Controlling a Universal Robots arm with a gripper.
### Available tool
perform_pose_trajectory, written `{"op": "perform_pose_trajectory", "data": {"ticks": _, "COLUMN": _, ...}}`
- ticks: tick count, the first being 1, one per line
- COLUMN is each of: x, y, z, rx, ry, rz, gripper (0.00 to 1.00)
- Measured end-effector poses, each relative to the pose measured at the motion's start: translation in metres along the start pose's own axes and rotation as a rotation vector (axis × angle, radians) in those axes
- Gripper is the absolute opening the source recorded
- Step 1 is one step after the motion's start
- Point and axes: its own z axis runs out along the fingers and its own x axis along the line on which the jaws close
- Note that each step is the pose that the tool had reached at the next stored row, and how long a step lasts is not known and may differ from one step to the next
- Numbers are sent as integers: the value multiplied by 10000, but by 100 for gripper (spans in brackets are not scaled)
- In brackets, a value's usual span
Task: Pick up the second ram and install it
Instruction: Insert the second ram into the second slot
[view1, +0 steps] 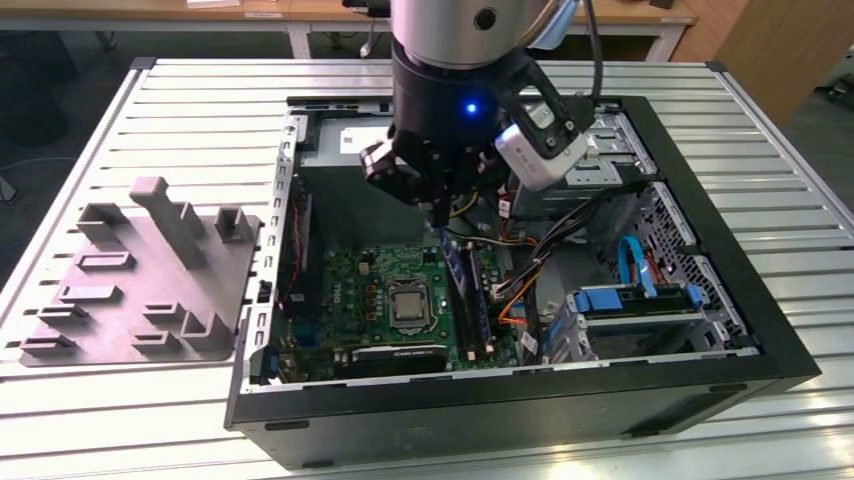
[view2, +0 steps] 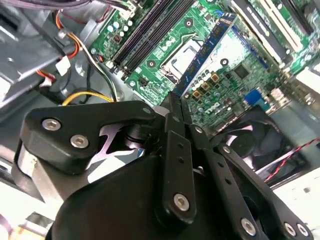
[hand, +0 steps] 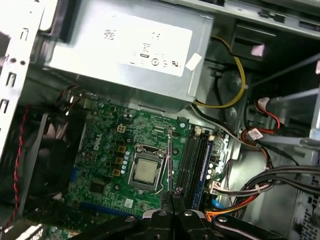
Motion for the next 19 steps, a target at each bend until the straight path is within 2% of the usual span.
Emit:
{"op": "perform_pose_trajectory", "data": {"ticks": 10, "x": 0, "y": -1, "z": 10, "rx": 45, "ry": -80, "rz": 1780, "gripper": 11}}
{"op": "perform_pose_trajectory", "data": {"ticks": 16, "x": 0, "y": -1, "z": 11, "rx": 46, "ry": -81, "rz": 1807, "gripper": 11}}
{"op": "perform_pose_trajectory", "data": {"ticks": 19, "x": 0, "y": -1, "z": 16, "rx": 55, "ry": -97, "rz": 2162, "gripper": 11}}
